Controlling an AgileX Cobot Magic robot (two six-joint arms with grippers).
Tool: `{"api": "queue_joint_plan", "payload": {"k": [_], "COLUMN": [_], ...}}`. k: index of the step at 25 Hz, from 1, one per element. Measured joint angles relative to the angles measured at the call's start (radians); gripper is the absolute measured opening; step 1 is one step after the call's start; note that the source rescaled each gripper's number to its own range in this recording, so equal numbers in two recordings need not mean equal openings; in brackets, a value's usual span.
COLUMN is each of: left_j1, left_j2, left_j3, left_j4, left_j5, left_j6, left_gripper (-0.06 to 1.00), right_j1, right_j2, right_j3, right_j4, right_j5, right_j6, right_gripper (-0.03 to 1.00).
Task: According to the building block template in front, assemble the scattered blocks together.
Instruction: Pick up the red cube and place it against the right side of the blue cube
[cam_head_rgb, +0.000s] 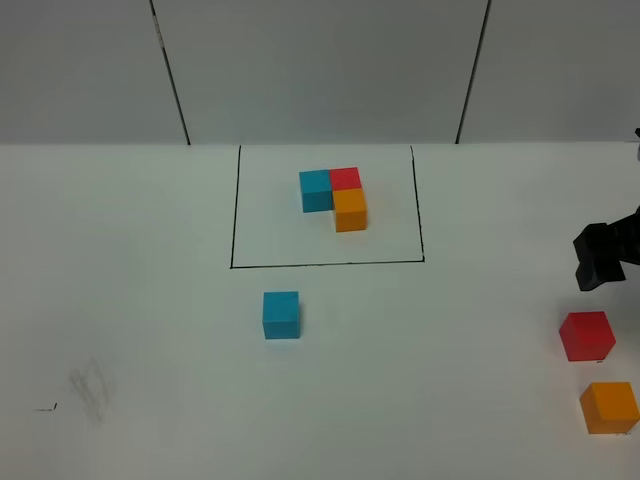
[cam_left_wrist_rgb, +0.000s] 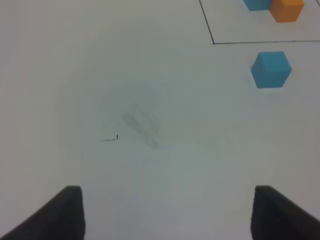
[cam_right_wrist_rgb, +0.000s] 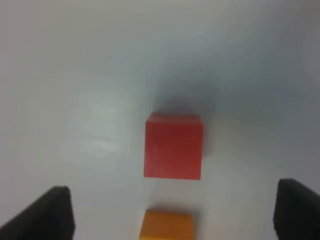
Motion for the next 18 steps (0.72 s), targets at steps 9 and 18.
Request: {"api": "queue_joint_plan", "payload": {"k": [9,18], "left_j1": [0.000,0.000], "left_j2": [0.000,0.000], "left_j3": [0.000,0.000], "left_j4": [0.000,0.000], "left_j5": [0.000,0.000], "left_j6": [0.000,0.000], "left_gripper": [1.00,1.00], "right_j1": [0.000,0.000], "right_j2": [0.073,0.109], "right_j3": [0.000,0.000], "right_j4": [-0.001,0.001], "right_j5": [0.001,-0.008], "right_j6": [-0.024,-0.024], "right_gripper": [0.65,0.65]}}
